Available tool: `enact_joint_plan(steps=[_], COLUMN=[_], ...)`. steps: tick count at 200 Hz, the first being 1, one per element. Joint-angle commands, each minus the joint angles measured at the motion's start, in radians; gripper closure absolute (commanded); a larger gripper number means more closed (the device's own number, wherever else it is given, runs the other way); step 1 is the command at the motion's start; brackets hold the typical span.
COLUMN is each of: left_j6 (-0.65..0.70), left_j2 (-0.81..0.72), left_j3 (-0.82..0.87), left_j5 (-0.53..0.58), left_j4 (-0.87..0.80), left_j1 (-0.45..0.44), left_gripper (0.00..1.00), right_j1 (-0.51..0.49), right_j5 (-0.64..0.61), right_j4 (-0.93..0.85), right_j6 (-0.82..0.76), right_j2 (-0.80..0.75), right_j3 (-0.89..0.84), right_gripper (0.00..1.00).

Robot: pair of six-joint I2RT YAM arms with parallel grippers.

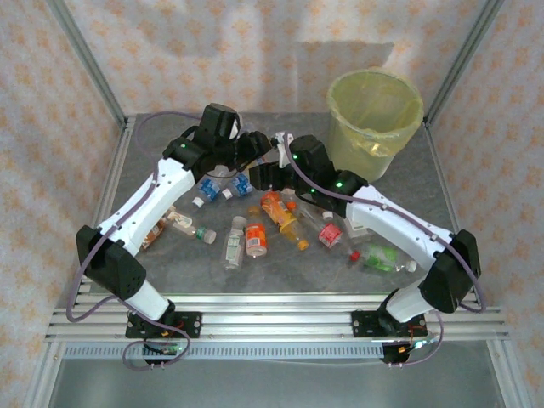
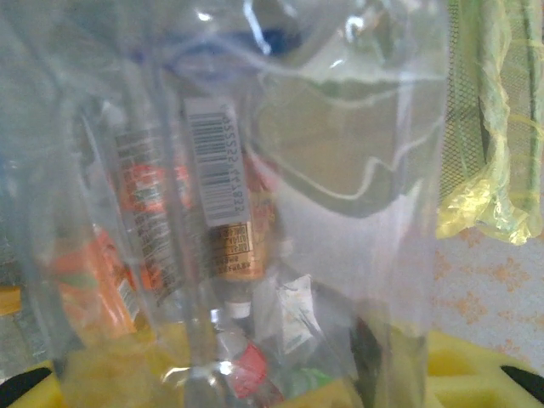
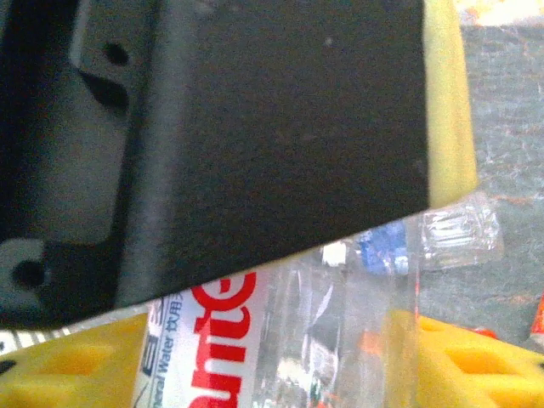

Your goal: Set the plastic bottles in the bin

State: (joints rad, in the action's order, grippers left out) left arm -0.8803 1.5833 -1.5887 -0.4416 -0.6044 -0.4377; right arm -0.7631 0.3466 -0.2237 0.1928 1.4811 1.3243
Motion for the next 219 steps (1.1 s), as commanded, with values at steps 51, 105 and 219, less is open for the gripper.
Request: enact_joint_plan(steps=[51,105,219], left_j6=[0.013,0.027,0.199], left_j2=[-0.066,-0.216,-0.476], left_j3=[-0.005,-0.063,0.165], left_j5=[0.030,0.052,0.472], left_j4=[0.031,0.078,0.023], left_j1=[0.015,0.159,0.244], left_gripper=[0.00,0.00,0.00], right_j1=[-0.005,0.014,0.383], right_j5=[-0.068,-0.256,-0.394], right_j4=[0.041,-0.071,-0.631], right_j6=[0.010,-0.005,-0.031], right_j2=[-0.038,-0.103,0.170], right_j3=[0.009,0.023,0.763], right_gripper=[0.71,0.74,0.80])
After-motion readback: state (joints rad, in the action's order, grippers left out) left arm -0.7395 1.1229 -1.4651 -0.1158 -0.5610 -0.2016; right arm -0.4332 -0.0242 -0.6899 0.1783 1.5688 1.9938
